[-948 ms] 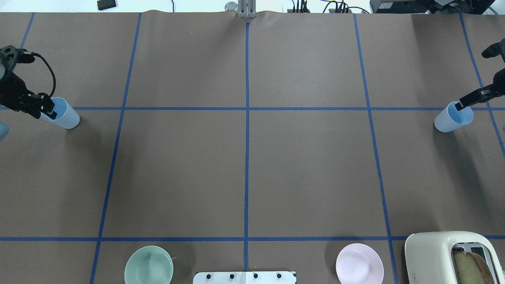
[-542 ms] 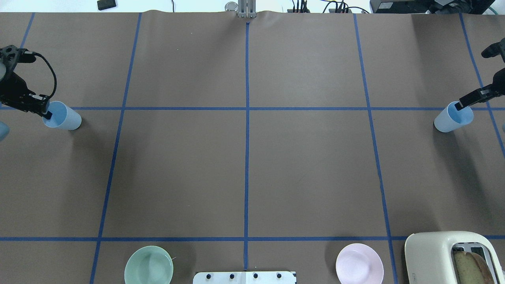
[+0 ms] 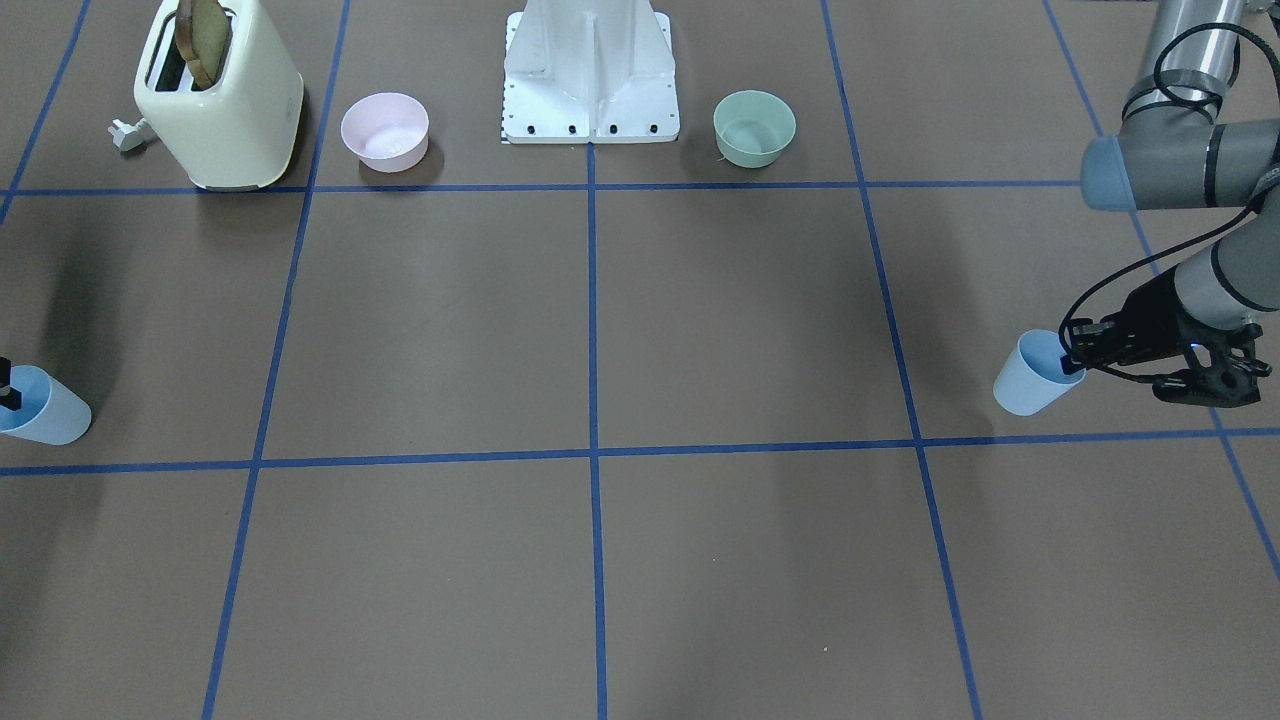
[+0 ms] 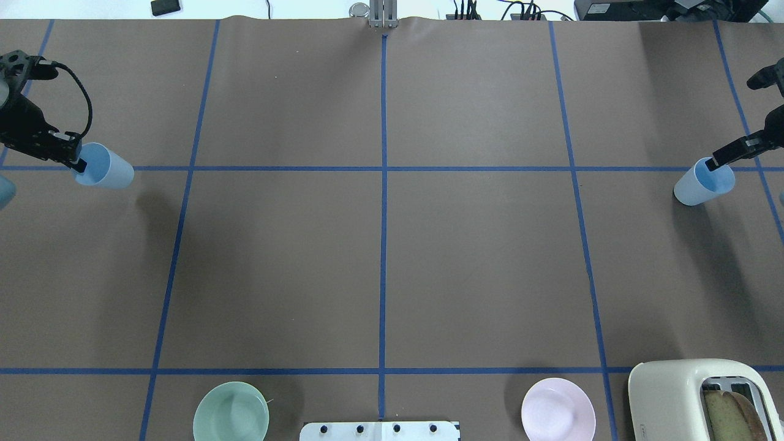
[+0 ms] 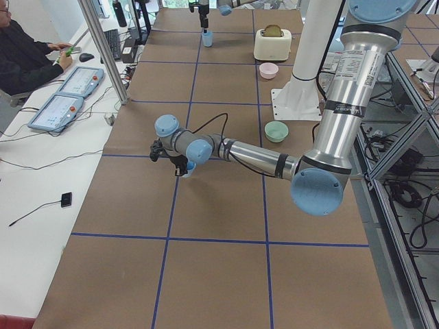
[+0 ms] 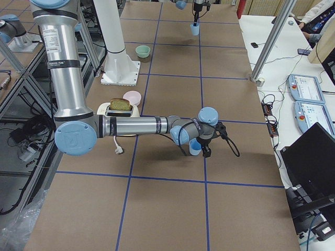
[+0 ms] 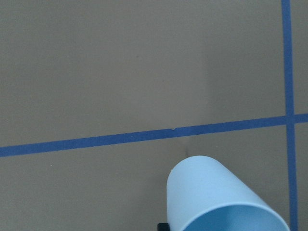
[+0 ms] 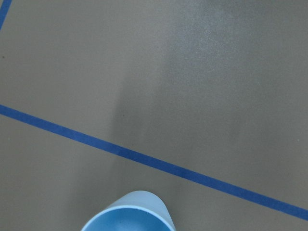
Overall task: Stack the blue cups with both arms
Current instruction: 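Carry the light-blue cup with the left gripper to the table center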
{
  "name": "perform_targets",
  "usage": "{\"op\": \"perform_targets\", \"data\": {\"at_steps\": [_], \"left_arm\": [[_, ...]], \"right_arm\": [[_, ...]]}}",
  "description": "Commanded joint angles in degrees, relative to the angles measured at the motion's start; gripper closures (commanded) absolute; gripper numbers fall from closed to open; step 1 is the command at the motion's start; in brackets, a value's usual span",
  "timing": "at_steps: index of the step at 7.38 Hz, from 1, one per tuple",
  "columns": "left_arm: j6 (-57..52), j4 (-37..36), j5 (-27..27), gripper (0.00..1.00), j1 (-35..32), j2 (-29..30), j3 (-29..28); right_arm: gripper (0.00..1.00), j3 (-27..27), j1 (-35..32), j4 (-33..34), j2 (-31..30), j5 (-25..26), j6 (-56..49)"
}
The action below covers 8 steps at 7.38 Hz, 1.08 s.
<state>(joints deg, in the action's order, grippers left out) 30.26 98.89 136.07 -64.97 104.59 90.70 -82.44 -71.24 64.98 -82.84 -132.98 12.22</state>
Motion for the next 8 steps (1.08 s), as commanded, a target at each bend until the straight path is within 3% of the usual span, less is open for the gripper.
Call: {"op": "perform_targets", "data": {"at_steps": [1, 5, 7, 8], "left_arm": [[6.2, -15.3, -0.3, 1.00, -0.1, 7.8, 5.3], [30.4, -16.0, -0.3, 1.00, 8.5, 19.6, 3.5], [36.5, -15.4, -0.3, 1.00, 10.9, 25.4, 0.1], [38.3, -15.4, -3.6, 1.00, 12.5, 29.3, -1.8]], "right_arm": [[0.01, 0.0, 0.0, 0.1, 0.0, 0.0, -0.1], [0.01, 0.2, 0.0, 0.1, 0.0, 0.0, -0.5], [0.01, 0.0, 0.0, 0.0, 0.0, -0.1, -0.5], [0.01, 0.0, 0.0, 0.1, 0.0, -0.1, -0.5]]}}
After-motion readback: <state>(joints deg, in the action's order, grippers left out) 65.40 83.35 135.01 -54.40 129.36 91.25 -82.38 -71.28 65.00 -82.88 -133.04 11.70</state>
